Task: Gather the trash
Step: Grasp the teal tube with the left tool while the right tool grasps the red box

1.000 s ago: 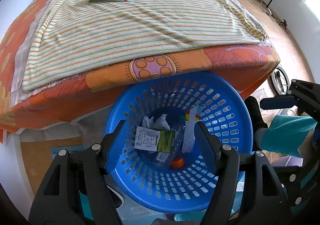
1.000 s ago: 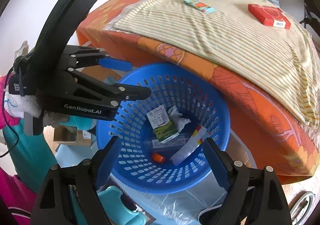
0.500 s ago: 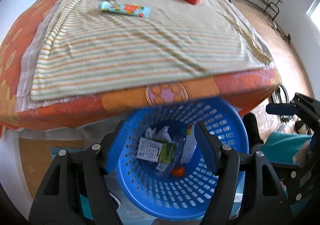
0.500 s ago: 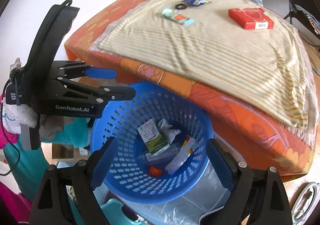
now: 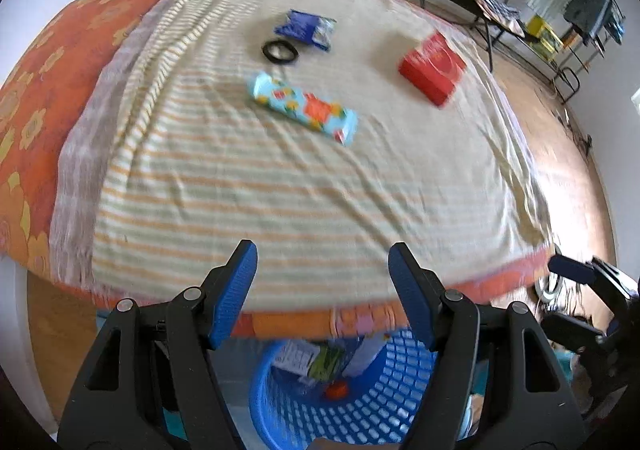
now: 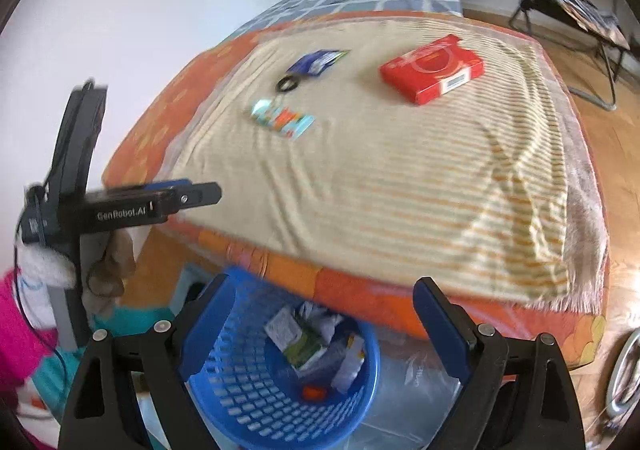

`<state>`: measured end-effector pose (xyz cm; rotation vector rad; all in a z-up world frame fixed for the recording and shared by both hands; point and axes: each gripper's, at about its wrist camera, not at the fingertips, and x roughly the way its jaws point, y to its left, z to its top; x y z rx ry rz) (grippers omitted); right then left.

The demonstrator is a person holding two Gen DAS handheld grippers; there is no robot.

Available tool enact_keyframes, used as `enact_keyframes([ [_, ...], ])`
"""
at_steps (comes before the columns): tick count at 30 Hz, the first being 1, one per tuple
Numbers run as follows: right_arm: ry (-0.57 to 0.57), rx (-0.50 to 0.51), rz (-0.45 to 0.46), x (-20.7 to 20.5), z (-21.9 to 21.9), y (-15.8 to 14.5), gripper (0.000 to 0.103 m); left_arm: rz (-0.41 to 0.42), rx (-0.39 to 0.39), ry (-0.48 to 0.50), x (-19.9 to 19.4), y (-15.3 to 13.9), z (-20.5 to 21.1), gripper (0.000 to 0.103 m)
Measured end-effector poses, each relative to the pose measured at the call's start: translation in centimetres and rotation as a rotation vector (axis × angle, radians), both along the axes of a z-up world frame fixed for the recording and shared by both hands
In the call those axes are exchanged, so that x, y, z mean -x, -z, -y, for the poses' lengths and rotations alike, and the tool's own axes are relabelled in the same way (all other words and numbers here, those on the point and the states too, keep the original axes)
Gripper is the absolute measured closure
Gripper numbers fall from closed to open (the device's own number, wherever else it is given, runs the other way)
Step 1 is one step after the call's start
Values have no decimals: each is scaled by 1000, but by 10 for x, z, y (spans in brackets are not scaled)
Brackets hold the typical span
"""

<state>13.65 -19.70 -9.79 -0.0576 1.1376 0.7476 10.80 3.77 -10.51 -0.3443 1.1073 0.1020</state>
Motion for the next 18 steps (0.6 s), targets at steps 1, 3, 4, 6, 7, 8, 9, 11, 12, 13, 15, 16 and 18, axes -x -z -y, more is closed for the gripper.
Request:
enact_keyframes([
  [1,23,-16,-17,-10,1,-3,11,-1,4,-16,-7,0,-5,33],
  [3,60,-32,-30,-22,2,-7,11,-2,17,-40,-16,3,-13,33],
  [4,77,-34,-31,-29,2,-9,11,-4,28,-52,-22,4,-17,33],
  [6,98,-31,-29,-46,-2,-13,11,-5,52,-78,-36,7,-26,33],
  [7,105,-28,-26,-53,-3,-15,11,-5,57,-82,-40,8,-28,33],
  [8,116,-24,-22,-62,-5,-16,11,-4,65,-89,-46,9,-32,33],
  [9,128,-22,-22,-72,-8,-17,11,-2,74,-100,-54,10,-35,33],
  [11,158,-35,-41,-92,-10,-16,11,-4,93,-115,-65,14,-41,33],
  [12,181,-51,-59,-103,-10,-14,11,-7,99,-119,-69,16,-42,33],
  [13,202,-61,-74,-112,-10,-13,11,-19,109,-125,-77,20,-44,33],
  [15,266,-77,-99,-136,-9,-9,11,-28,118,-137,-87,26,-47,33],
  [16,287,-87,-108,-144,-8,-7,11,-37,123,-139,-92,29,-49,33],
  [18,326,-100,-128,-165,-8,-2,11,-44,128,-151,-99,33,-52,33],
])
